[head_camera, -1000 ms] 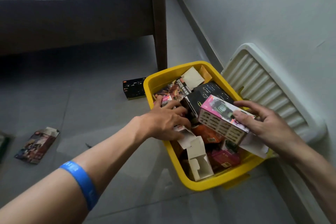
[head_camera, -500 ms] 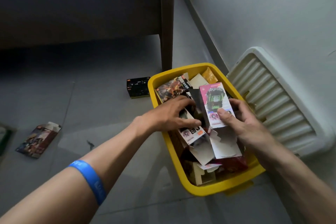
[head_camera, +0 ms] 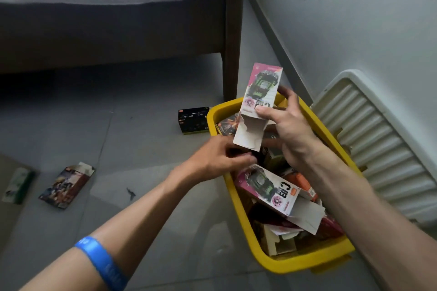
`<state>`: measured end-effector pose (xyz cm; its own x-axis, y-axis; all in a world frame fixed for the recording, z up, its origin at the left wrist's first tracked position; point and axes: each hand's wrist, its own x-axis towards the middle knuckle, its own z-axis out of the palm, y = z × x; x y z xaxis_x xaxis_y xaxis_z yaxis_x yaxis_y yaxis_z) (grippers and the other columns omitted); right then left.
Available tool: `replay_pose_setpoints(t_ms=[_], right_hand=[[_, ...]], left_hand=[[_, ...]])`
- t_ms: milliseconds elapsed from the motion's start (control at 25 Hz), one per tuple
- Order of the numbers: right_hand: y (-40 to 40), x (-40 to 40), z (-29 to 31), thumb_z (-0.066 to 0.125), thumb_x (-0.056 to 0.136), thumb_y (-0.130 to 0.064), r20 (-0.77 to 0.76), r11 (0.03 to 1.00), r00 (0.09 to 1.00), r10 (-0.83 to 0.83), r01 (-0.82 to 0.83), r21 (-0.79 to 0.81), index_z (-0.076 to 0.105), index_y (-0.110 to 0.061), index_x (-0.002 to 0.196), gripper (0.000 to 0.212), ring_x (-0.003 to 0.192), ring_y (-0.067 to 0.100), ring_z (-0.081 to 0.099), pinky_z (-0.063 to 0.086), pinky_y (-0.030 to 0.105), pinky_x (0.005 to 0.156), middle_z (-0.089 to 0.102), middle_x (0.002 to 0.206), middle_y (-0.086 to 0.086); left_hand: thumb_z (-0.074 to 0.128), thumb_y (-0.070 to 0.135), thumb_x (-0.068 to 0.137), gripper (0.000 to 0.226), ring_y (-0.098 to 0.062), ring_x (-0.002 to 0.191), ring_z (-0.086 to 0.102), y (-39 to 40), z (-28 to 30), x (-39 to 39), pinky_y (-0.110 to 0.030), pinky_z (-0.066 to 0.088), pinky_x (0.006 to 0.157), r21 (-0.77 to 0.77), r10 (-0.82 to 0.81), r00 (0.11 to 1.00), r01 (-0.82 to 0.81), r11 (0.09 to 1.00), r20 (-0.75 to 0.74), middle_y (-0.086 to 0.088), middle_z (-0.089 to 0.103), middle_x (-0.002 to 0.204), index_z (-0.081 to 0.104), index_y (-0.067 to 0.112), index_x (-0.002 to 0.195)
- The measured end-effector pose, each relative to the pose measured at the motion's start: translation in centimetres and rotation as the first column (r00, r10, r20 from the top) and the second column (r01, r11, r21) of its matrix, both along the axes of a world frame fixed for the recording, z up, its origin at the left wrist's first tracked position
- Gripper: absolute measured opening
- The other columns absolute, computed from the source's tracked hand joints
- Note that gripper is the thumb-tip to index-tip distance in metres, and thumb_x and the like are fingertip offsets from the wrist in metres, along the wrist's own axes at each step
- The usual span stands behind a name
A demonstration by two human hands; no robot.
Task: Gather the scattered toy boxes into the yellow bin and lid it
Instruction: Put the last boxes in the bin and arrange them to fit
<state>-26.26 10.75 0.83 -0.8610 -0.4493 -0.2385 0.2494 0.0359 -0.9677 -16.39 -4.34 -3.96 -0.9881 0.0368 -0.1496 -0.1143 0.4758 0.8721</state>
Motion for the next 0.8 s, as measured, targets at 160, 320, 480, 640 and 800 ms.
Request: replay_pose_setpoints(t_ms=[160, 320, 480, 640, 800], right_hand=[[-0.6, -0.1, -2.6, 0.074, 0.079, -0.009, 0.002, 0.934, 0.980, 0.198, -0.189, 0.302, 0.022, -0.054, 0.144, 0.094, 0.107, 0.030, 0.067, 0.060, 0.052, 0.079, 0.063, 0.125, 0.007], [0.0, 0.6, -2.7, 0.071, 0.065, -0.039, -0.093, 0.714, 0.891, 0.445, -0.290, 0.638, 0.031, -0.066, 0.132, 0.083, 0.105, 0.022, 0.062, 0.053, 0.045, 0.090, 0.061, 0.119, -0.005], [0.6, 1.3, -1.9, 0.053, 0.088, -0.057, -0.181, 0.478, 0.785, 0.592, -0.162, 0.863, 0.067, -0.034, 0.114, 0.038, 0.078, 0.015, 0.062, 0.044, 0.028, 0.060, 0.068, 0.095, -0.004], [3.1, 3.1, -1.6, 0.049, 0.094, -0.055, -0.471, 0.526, 0.695, 0.544, 0.155, 0.836, 0.070, -0.027, 0.102, 0.035, 0.071, 0.014, 0.060, 0.043, 0.025, 0.053, 0.068, 0.084, -0.005], [7.5, 3.8, -0.3, 0.046, 0.087, -0.059, -0.380, 0.585, 0.686, 0.620, -0.082, 0.807, 0.070, -0.029, 0.104, 0.042, 0.083, 0.003, 0.066, 0.058, 0.031, 0.073, 0.072, 0.097, -0.013]], left_hand=[[0.081, 0.041, 0.072, 0.041, -0.012, 0.100, 0.057, -2.4, -0.8, 1.0, -0.040, 0.055, 0.083, -0.383, 0.113, 0.940, -0.239, 0.893, -0.323, 0.008, 0.062, 0.110, 0.064, 0.025, 0.106], [0.079, 0.060, 0.063, 0.106, -0.028, 0.145, 0.020, -1.9, -1.0, 0.2, -0.048, 0.024, 0.116, -0.572, -0.080, 0.958, -0.096, 0.815, -0.276, -0.005, 0.021, 0.158, 0.022, 0.037, 0.150], [0.063, 0.082, 0.062, 0.099, -0.022, 0.142, 0.022, -1.2, -0.6, -0.8, -0.043, 0.017, 0.114, -0.537, -0.117, 0.992, 0.077, 0.840, -0.041, 0.001, 0.026, 0.156, 0.028, 0.044, 0.147], [0.051, 0.084, 0.069, 0.086, -0.019, 0.139, 0.034, -0.1, -0.7, -1.3, -0.057, 0.011, 0.116, -0.549, -0.158, 0.987, 0.143, 0.823, 0.021, 0.006, 0.042, 0.151, 0.032, 0.045, 0.144], [0.035, 0.080, 0.084, 0.080, -0.022, 0.146, 0.024, 0.3, -1.3, -2.2, -0.059, -0.003, 0.117, -0.637, -0.103, 0.990, 0.141, 0.758, 0.096, 0.002, 0.033, 0.159, 0.019, 0.041, 0.153]])
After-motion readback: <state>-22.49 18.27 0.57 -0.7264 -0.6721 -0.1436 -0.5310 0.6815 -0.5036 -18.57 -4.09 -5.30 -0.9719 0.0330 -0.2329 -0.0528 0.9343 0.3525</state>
